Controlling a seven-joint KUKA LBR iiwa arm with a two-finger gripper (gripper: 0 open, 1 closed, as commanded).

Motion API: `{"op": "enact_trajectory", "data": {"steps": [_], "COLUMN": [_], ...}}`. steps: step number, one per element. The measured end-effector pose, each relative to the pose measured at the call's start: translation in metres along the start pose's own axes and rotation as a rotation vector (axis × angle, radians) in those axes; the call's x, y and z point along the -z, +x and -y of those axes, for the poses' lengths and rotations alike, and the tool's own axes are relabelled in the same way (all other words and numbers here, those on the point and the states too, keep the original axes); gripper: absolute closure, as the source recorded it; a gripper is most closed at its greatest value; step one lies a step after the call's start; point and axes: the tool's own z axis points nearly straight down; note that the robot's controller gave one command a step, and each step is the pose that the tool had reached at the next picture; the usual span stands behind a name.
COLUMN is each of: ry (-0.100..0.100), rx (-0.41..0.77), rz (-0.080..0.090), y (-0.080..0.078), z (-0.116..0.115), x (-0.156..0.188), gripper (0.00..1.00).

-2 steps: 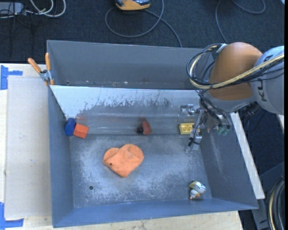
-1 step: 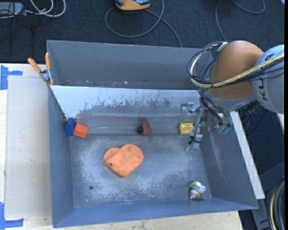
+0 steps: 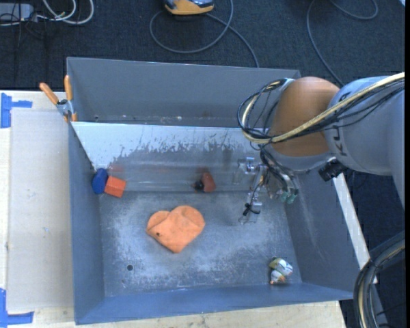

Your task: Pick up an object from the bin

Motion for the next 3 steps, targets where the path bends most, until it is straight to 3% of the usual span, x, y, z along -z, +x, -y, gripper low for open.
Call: {"op": "enact_trajectory", "data": {"steps": [1,2,3], "ry": [0.000,0.001,-0.001], "rx": [0.150,0.205,0.397], "rz": [-0.006,-0.005,-0.006], "y": [0.001,0.001,0.032], "z": [-0.020,-0.024,-0.033], "x": [-0.031,-0.032,-0.026], "gripper": [0.00,0.00,0.00]}}
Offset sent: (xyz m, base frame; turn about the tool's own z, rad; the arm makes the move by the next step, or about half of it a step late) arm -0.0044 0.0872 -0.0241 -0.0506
